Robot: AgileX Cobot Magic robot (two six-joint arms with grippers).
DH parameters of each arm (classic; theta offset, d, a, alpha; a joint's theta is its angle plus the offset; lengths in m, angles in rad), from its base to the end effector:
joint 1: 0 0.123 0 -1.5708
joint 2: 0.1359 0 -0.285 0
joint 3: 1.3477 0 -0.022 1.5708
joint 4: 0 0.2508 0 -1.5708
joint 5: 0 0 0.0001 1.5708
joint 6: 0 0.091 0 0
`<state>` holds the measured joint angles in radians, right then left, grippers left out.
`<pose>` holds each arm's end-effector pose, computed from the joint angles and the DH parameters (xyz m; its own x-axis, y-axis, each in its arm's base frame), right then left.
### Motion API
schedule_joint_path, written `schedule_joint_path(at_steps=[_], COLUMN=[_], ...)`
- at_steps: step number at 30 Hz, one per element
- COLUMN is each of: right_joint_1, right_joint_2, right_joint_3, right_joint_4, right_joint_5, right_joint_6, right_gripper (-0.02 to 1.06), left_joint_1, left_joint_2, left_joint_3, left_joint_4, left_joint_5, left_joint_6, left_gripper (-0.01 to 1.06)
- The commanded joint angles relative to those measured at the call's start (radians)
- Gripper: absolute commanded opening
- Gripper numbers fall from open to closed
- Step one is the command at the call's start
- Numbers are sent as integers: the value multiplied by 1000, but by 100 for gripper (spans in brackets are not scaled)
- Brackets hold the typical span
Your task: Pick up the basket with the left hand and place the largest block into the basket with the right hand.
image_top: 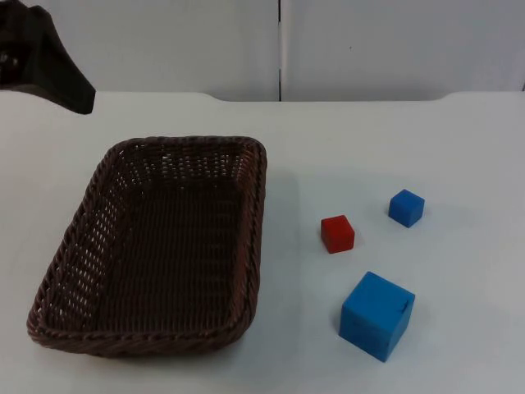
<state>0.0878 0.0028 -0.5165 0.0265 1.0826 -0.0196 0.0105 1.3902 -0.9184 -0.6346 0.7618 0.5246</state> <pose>-0.0074 0.0015 0.2801 -0.4606 -0.0477 -0.8863 -0.1116 0.9937 0.0045 0.2703 -0.0344 0.2624 -0.8547 0.0231 -0.5186 0.2279 0.9143 -0.3348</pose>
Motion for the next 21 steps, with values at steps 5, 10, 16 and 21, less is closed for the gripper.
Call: schedule_joint_path(at_steps=[5,10,16,21], right_joint_1=[2,2,2,2], right_joint_2=[-3,-3,-3,-3], right_joint_3=[2,2,2,2], right_joint_4=[2,2,2,2], right_joint_5=[-4,-4,-4,-4], right_joint_6=[-3,-3,-3,-3], right_gripper=[105,105,105,105], left_joint_1=[-1,-1,-1,-1], left_joint_2=[73,176,254,307], left_joint_3=[-44,-57,-68,-87], left_joint_4=[34,46,48,44], left_joint_5=[-19,-19,-41,-46], left_joint_6=[-73,-91,-91,-91], left_gripper=[105,105,105,105])
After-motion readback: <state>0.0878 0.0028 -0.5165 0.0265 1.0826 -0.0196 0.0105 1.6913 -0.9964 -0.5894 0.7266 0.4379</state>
